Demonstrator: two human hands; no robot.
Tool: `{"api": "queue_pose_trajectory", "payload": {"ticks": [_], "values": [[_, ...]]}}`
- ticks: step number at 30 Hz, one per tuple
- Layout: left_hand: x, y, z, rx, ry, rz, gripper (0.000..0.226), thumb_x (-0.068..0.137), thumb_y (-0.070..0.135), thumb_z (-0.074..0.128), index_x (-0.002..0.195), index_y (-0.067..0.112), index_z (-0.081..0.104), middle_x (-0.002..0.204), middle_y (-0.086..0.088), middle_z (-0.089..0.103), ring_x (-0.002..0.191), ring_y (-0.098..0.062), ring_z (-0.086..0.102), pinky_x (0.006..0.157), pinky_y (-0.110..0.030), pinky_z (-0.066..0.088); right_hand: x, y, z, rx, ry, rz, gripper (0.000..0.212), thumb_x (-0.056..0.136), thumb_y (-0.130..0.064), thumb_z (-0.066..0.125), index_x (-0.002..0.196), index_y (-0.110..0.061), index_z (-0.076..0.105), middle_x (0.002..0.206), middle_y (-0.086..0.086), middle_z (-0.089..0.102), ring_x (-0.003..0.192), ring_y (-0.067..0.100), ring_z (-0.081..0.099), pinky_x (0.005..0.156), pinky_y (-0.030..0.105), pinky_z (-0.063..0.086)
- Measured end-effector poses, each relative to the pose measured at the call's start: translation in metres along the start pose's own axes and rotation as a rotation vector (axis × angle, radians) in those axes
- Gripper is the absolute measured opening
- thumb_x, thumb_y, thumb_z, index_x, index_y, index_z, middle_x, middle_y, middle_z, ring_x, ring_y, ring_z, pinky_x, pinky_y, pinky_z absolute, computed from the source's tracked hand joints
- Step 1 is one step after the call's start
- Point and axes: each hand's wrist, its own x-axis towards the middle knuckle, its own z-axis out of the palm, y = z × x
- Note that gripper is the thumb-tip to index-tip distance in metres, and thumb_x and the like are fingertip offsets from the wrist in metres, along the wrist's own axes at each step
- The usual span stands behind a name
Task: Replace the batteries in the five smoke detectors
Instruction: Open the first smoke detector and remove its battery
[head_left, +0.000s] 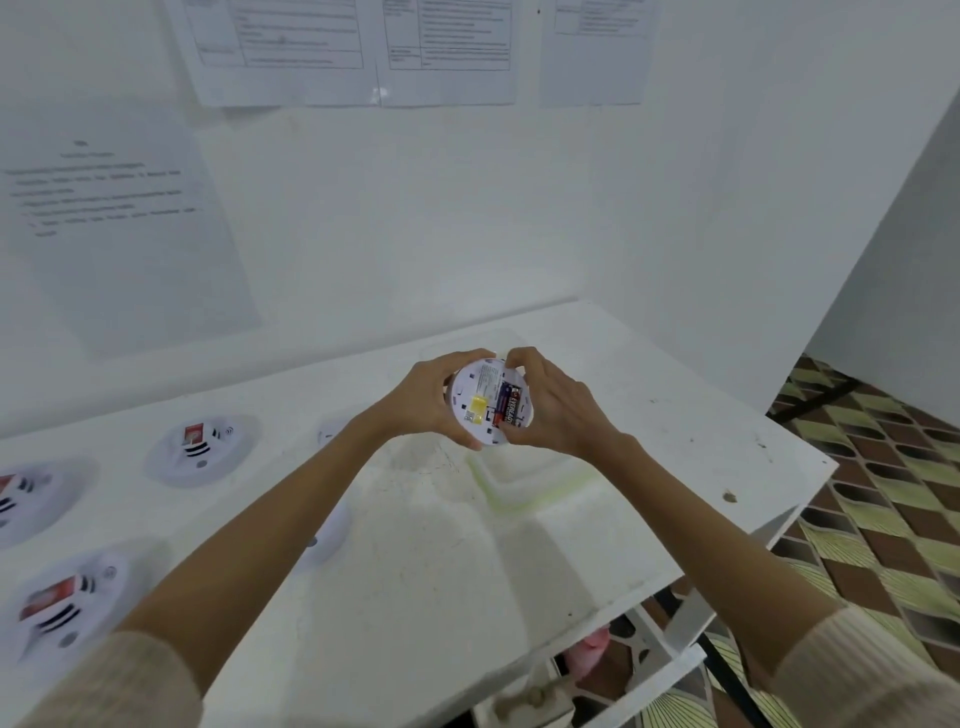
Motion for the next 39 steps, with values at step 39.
{"api": "queue_pose_trajectory", "payload": {"ticks": [39], "values": [[0.013, -0.017, -0.004, -0.075, -0.020, -0.032, 0.095, 0.043, 0.029, 0.091, 0.129, 0.034, 0.050, 0.120, 0.014, 0.060, 0.109, -0.005, 0.057, 0.087, -0.025, 0.053, 0.002, 0.015, 0.023, -0.032, 0.193, -0.212, 0.026, 0.072, -0.037, 0.053, 0.093, -0.028, 0.066, 0.125, 0.005, 0.052, 0.109, 0.020, 0.047, 0.045, 0.013, 0.032]]}}
